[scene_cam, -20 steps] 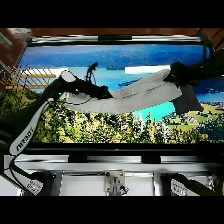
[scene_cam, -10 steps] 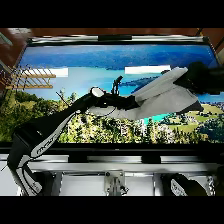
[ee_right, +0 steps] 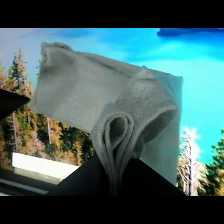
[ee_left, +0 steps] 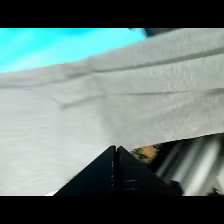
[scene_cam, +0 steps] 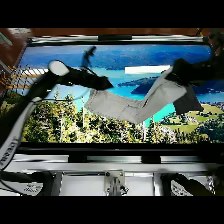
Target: Fold the shirts.
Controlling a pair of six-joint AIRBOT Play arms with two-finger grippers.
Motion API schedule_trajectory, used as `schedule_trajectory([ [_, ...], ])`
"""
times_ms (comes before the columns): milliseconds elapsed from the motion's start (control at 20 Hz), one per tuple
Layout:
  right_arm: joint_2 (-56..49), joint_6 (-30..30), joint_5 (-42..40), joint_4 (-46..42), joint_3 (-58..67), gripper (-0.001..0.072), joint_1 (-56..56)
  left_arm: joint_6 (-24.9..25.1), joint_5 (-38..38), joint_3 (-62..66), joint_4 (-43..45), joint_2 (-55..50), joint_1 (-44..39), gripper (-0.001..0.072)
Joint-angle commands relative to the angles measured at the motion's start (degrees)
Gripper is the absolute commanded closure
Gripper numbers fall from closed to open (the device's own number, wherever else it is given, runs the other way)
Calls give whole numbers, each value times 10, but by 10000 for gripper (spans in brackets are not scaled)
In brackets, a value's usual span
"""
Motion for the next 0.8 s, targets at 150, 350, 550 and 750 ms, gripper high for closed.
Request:
schedule_trajectory([
  [150, -121, 29, 216, 19, 0, 635, 191, -38, -57, 1, 77, 174, 220, 674],
  [350, -227, 50, 329, 50, 0, 635, 260, -43, -136, 1, 77, 220, 320, 674],
  [550, -312, 72, 415, 115, 0, 627, 303, -42, -184, 0, 77, 232, 342, 674],
  [750, -336, 78, 445, 154, 1, 185, 320, -42, -183, 0, 77, 229, 335, 674],
])
